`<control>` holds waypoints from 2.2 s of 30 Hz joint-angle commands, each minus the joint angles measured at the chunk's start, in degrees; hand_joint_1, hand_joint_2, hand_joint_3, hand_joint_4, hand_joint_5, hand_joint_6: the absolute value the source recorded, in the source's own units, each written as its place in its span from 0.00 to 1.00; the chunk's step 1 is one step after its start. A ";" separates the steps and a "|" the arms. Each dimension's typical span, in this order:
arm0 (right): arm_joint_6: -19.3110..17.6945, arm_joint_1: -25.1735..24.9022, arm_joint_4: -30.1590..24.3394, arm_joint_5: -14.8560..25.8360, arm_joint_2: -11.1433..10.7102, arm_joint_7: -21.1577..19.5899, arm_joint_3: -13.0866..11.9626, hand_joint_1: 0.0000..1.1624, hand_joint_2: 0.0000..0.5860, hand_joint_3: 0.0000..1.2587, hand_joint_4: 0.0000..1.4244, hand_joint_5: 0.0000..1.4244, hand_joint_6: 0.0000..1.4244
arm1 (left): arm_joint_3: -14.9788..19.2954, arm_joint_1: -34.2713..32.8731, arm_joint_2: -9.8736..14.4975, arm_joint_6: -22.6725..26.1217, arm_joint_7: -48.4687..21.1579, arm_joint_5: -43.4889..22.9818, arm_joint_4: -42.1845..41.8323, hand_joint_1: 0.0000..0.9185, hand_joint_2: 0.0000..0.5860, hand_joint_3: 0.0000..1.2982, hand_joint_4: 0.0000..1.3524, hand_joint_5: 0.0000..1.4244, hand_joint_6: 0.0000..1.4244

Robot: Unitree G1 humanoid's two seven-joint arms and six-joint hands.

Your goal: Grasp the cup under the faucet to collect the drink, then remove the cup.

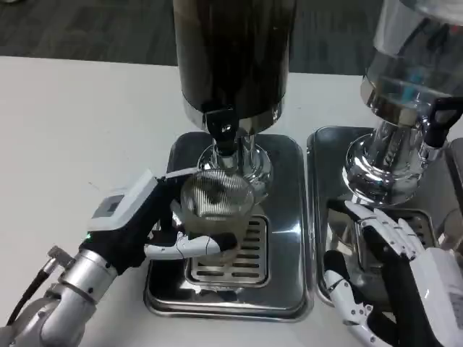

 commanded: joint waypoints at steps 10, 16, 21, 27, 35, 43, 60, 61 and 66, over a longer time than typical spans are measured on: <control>0.01 -0.48 -0.54 0.57 -0.14 0.34 -0.02 0.25 0.76 0.19 0.15 0.12 0.09 | 0.09 2.60 2.70 0.48 -3.55 0.05 -2.81 0.15 0.10 0.21 0.12 0.19 0.32; -0.14 -0.56 -0.64 1.17 -0.31 0.95 0.12 0.25 0.76 0.19 0.15 0.12 0.10 | 0.15 3.76 3.79 1.84 -2.14 2.03 -6.17 0.10 0.06 0.13 0.00 0.07 0.22; -0.29 -0.66 -0.71 1.38 -0.34 0.95 -0.02 0.25 0.75 0.19 0.15 0.12 0.10 | -1.20 4.51 4.93 6.80 -0.18 6.77 -11.14 0.10 0.05 0.12 0.00 0.00 0.15; -0.39 0.00 -0.63 1.58 -0.56 0.82 -0.22 0.25 0.74 0.19 0.15 0.12 0.10 | -2.53 5.89 5.71 13.49 1.60 11.14 -17.04 0.08 0.04 0.07 0.00 0.00 0.09; -0.65 -0.09 -0.15 1.85 -0.56 0.63 -0.15 0.26 0.74 0.19 0.14 0.12 0.10 | -0.52 10.03 7.53 14.41 4.35 10.77 -24.16 0.06 0.05 0.02 0.00 0.00 0.07; -0.68 -1.37 0.84 2.60 -0.78 1.17 -0.05 0.27 0.73 0.19 0.14 0.12 0.10 | 3.54 15.63 10.12 13.47 4.10 8.03 -30.99 0.05 0.05 0.02 0.00 0.00 0.06; -0.80 -3.51 2.20 3.18 -1.22 1.49 0.09 0.27 0.73 0.19 0.14 0.12 0.08 | 16.44 26.01 15.40 -4.11 -8.30 -20.59 -37.91 0.00 0.18 0.09 0.00 0.05 0.19; -0.82 -3.58 2.32 3.22 -1.19 1.43 0.10 0.27 0.73 0.19 0.14 0.12 0.08 | 16.35 25.63 15.53 -5.16 -10.98 -24.34 -37.62 0.00 0.18 0.09 0.00 0.05 0.19; -1.06 -4.03 3.23 3.41 -1.04 1.07 0.27 0.27 0.73 0.19 0.14 0.12 0.08 | 15.23 23.74 15.43 -2.50 -30.84 -49.38 -40.12 0.00 0.19 0.16 0.08 0.11 0.23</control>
